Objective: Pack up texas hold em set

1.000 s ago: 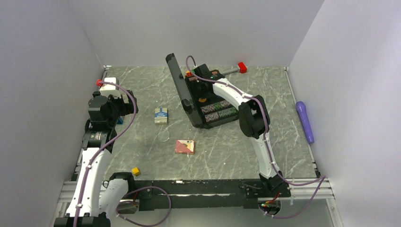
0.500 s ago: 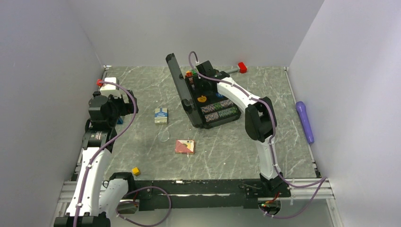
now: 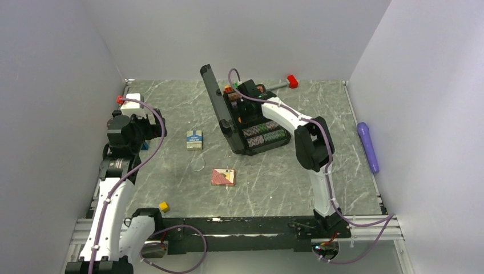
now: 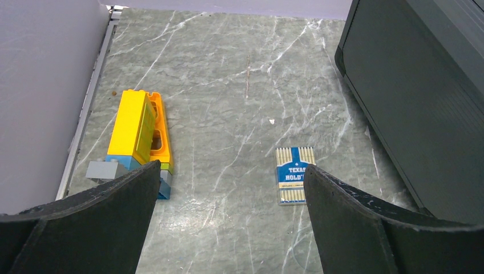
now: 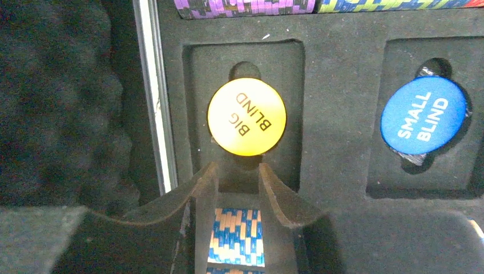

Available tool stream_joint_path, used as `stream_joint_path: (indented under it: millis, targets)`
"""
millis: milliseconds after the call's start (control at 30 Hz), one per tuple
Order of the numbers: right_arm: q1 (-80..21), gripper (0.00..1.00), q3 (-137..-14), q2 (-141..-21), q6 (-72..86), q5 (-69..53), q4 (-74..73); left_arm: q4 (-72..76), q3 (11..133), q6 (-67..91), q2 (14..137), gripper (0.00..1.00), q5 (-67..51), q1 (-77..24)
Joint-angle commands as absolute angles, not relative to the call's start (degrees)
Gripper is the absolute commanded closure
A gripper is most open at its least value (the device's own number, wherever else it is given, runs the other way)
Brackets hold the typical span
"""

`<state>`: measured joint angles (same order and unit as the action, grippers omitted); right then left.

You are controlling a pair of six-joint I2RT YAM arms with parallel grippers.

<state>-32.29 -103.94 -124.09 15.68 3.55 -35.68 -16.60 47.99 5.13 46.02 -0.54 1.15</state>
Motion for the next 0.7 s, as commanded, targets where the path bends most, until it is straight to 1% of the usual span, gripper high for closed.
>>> stream_joint_path:
  millis: [0,300,667]
  targets:
    - [-31.9,0.64,-104.6,-126.3,16.9,3.4,-33.7,-14.4,48.0,4.5,46.1,0.01,-0.2,1.2]
    - [-31.3,0.64,-108.1,-130.8,16.7,5.3,-33.7,-14.4,48.0,4.4,46.2,0.01,-0.2,1.2]
    - [-30.1,0.66,-109.0,-133.2,16.6,5.5,-31.7,-14.4,48.0,4.4,46.5,0.01,-0.2,1.3]
